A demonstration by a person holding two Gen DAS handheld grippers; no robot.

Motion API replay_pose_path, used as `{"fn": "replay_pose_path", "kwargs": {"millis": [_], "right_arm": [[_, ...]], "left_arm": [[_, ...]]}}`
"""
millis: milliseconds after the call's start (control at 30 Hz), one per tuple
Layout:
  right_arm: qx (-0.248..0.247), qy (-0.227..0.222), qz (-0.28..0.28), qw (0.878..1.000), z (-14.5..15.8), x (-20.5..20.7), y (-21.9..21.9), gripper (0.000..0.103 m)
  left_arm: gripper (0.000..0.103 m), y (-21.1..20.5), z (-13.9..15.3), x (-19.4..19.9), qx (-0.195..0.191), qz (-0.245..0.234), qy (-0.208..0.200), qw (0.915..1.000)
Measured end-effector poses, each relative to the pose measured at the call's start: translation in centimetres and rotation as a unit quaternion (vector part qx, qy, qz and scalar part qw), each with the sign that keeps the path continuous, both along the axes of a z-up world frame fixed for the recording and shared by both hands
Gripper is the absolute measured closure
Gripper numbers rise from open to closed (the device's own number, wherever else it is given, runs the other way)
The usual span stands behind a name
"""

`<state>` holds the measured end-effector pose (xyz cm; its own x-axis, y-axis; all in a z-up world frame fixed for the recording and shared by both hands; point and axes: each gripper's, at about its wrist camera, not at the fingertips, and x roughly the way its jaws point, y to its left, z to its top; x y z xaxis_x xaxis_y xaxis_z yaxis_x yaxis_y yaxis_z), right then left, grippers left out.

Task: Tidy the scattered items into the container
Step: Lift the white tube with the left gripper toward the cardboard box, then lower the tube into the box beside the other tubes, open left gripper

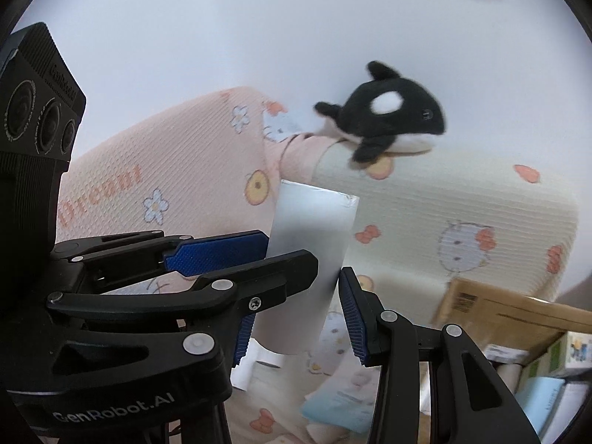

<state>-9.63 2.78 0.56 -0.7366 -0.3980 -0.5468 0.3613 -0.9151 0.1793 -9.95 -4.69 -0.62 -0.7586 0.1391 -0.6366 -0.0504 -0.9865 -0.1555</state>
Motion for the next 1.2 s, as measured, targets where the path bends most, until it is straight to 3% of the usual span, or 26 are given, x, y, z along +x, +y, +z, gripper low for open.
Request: {"fn": "replay_pose_path", "kwargs": {"millis": [267,700,933,1200], "right_arm": [[0.004,0.015,-0.048,0.999,1.1,1.0,5.3,0.062],[-0.008,-0.009,-0.097,0.995,-0.3,3.1,12.2,0.062],[0.013,-0.032,-0.112,0.993,-1.3,3.2,14.4,0.063],[-0.016,-0.087,-0.129,0.988,-3.6,1.6,16.9,0.063]], "left_arm": [[0.066,6.0,0.2,-1.3,-0.006,-0.028,0.0,0.9996],[0.066,12.7,-1.2,-3.3,-0.008,-0.068,-0.037,0.997],[0.067,14.9,-2.7,-4.9,0.008,-0.093,-0.077,0.9927],[0.068,15.7,-5.3,-8.0,0.027,-0.106,-0.132,0.9852]]}}
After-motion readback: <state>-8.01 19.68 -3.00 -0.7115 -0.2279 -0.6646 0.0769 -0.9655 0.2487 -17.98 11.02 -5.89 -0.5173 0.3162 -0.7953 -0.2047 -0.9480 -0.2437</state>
